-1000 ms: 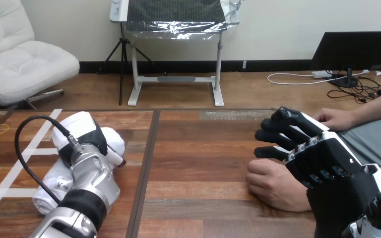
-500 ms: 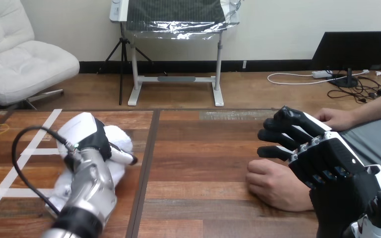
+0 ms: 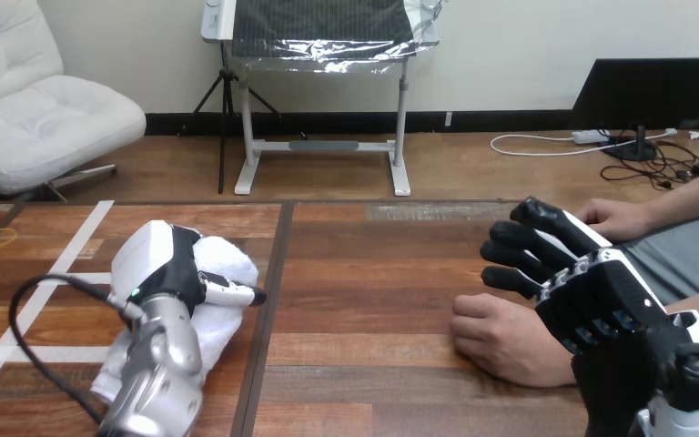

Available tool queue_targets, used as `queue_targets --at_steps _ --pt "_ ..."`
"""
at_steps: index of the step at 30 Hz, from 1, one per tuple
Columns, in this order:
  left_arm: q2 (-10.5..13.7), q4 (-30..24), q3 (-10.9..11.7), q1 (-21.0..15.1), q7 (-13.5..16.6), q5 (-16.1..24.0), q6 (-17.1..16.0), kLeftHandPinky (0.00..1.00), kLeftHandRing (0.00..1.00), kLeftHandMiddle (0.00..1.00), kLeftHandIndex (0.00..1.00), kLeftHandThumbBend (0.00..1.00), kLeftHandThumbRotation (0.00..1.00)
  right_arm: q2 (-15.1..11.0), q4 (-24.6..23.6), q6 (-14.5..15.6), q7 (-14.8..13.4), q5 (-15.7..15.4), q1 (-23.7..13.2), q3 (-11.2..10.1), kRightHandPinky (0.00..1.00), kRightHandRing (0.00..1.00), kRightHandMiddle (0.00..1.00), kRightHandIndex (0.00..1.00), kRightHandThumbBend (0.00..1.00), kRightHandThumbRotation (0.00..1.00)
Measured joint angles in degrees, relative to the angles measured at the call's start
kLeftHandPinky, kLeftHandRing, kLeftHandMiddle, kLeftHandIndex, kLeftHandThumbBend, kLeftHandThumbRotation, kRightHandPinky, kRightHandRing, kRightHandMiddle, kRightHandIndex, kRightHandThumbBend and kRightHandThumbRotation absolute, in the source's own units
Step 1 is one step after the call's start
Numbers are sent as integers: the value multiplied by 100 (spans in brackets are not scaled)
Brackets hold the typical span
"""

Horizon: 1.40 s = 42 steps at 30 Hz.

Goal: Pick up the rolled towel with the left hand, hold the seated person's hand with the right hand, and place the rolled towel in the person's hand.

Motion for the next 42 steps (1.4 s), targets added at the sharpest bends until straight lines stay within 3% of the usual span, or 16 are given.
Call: queue_targets --at_steps 9,18,30,42 --pt "-2 -869 216 639 10 -206 -483 29 35 42 41 82 0 -20 7 88 -144 -363 -41 -178 72 79 81 84 76 92" --pt "-33 -1632 394 1272 7 -617 -1135 27 34 40 40 77 0 -98 69 263 -270 -784 -149 -447 74 80 81 83 75 81" --pt "-171 -2477 507 2025 -13 -1205 -1912 25 31 38 39 70 0 -409 383 470 -296 -1150 -550 -799 75 80 81 83 69 72" --pt "-403 -3098 587 2562 -125 -1959 -2448 23 31 37 38 66 0 -797 769 607 -296 -1512 -1103 -1080 74 80 83 84 74 66"
